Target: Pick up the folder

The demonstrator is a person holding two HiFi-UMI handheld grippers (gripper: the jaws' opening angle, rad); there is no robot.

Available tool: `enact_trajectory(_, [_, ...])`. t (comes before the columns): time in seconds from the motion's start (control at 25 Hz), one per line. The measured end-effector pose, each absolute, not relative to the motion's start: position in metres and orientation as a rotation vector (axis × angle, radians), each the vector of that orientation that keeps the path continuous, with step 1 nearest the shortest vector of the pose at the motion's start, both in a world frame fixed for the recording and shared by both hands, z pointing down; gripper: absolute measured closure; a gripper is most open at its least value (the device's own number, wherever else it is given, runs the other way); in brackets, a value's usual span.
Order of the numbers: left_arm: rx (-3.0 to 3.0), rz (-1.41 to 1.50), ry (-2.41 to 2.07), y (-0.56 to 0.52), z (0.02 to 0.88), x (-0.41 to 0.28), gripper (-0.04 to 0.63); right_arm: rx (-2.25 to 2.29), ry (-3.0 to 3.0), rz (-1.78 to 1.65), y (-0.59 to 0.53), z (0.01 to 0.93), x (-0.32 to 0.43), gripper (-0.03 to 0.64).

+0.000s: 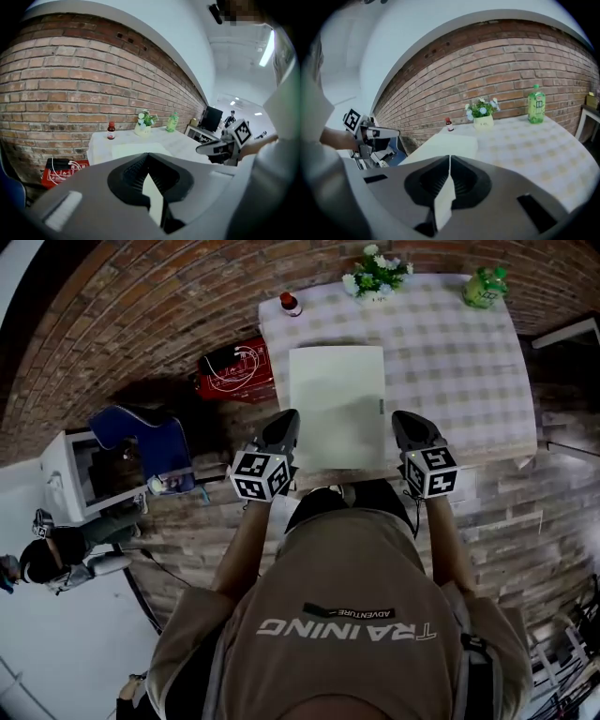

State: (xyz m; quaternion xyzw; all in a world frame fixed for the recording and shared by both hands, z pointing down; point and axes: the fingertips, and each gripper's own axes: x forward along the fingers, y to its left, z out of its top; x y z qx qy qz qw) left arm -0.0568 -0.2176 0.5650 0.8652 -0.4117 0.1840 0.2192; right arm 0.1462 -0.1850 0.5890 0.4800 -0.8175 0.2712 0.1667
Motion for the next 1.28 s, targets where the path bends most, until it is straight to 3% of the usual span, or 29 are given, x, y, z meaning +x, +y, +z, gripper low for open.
enact_trajectory(0.48, [2.15,0.498,-1.177,-0.255,0.607,-0.08,0.58,1.102,-2.312,1.0,-0.221,0.642,0.134,0.603])
enact_trajectory(0.52, [2.123,0.493,-1.149,-0.255,0.612,-0.082,0.562,1.081,-2.304,1.072,-0.22,0.646,0.132,0.595])
enact_trajectory(0.6, [2.078,0.511,-1.076,-0.249,0.624,-0.084,0.477,1.046,-2.285,1.221,-0.212,0.65,0.128,0.421])
enact_trajectory(0.8, [1.985,0.55,-0.9,-0.25,0.652,-0.087,0.372,1.064,-2.193,1.423,-0.207,0.666,0.131,0.389])
enact_trajectory(1.28, [1.815,0.528,-0.617,-0.244,0.7,-0.071,0.322,1.098,-2.09,1.543,-0.205,0.692,0.127,0.357])
